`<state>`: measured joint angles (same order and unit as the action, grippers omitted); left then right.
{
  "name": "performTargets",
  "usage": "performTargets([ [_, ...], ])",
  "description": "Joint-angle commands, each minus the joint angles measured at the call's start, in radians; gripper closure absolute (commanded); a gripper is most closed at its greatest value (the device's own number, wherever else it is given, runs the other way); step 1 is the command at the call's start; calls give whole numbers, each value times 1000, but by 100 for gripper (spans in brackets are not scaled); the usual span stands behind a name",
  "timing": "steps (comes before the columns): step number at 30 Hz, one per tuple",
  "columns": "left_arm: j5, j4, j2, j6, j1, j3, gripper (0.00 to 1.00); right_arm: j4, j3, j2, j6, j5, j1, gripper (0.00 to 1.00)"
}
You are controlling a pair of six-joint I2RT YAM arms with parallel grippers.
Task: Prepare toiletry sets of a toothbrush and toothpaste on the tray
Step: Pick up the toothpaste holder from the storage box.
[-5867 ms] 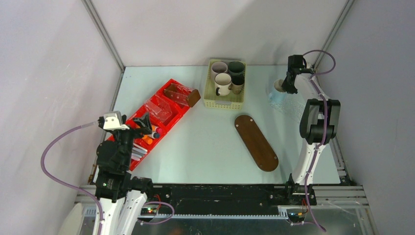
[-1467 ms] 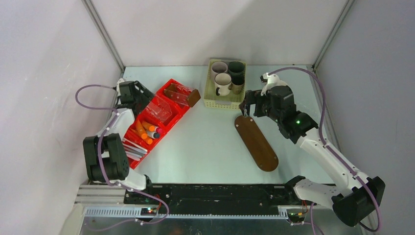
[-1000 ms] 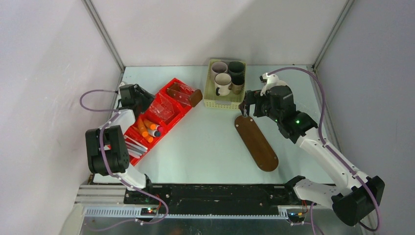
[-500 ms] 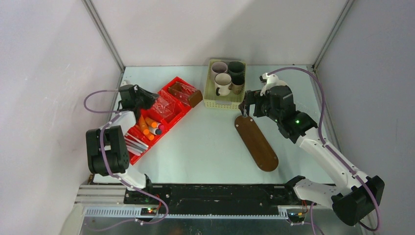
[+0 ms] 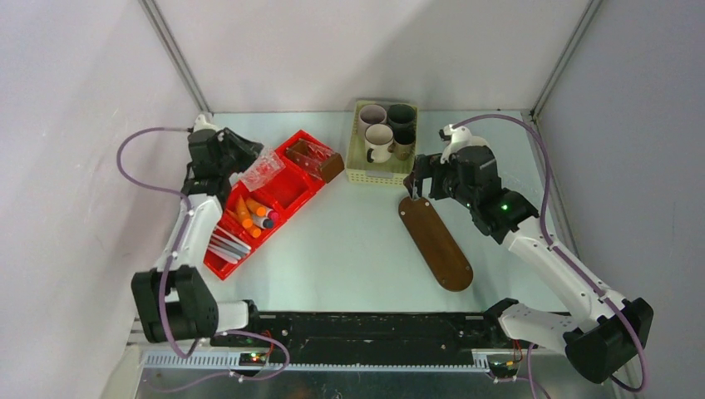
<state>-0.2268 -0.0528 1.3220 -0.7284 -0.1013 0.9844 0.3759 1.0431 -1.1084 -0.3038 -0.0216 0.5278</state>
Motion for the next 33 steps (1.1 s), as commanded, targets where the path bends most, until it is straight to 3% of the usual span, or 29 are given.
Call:
performTargets([
  [1,101,-135,-113,103,44,71,100,-59,3,28,21,10,26,4],
  [7,183,-206,-218,-37,118,62,100,-96,3,33,60,10,103,4],
  [16,263,-138,-347,-295,297,-8,100,-288,-44,24,57,-58,304,4],
  [23,327,2,-404,-506,427,-65,100,-492,-91,2,44,-171,427,6],
  [33,390,182,-372,-692,599,-76,100,-737,-201,-14,10,-83,460,17],
])
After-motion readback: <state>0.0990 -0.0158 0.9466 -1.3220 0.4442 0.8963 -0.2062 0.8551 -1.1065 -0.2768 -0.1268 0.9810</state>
